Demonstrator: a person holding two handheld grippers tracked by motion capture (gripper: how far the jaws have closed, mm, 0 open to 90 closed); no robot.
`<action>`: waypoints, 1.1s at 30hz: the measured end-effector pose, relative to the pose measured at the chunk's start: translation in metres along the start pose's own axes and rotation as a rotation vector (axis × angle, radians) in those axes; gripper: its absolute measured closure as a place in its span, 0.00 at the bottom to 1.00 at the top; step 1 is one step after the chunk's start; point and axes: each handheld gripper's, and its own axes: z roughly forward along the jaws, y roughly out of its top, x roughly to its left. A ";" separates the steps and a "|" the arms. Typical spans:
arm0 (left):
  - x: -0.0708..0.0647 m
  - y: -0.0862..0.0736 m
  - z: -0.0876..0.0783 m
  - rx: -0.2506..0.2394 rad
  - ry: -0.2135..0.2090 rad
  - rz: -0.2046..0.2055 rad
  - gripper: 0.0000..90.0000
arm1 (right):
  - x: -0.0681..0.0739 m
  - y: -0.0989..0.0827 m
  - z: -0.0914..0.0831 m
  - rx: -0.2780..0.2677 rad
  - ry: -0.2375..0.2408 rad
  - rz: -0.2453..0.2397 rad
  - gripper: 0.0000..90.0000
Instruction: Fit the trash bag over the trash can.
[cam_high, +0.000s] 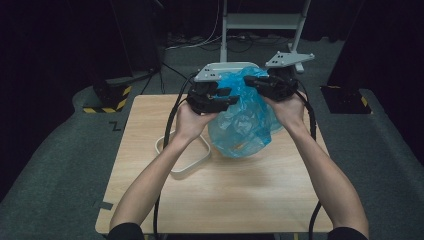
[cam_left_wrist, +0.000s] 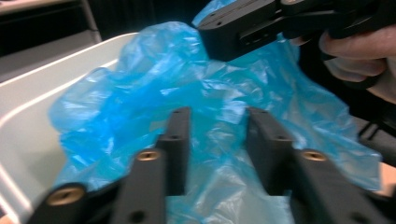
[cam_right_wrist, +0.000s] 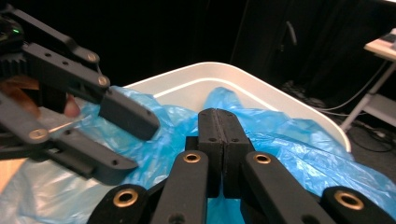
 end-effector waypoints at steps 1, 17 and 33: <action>-0.002 0.000 0.000 -0.004 0.005 0.013 0.81 | -0.001 0.000 0.000 -0.003 0.008 0.008 0.90; 0.009 0.008 -0.011 -0.033 0.085 0.031 1.00 | -0.027 -0.015 -0.053 -0.127 -0.072 0.095 0.48; 0.020 0.009 -0.018 -0.068 0.104 0.001 1.00 | -0.023 -0.040 -0.041 0.003 -0.071 0.068 0.56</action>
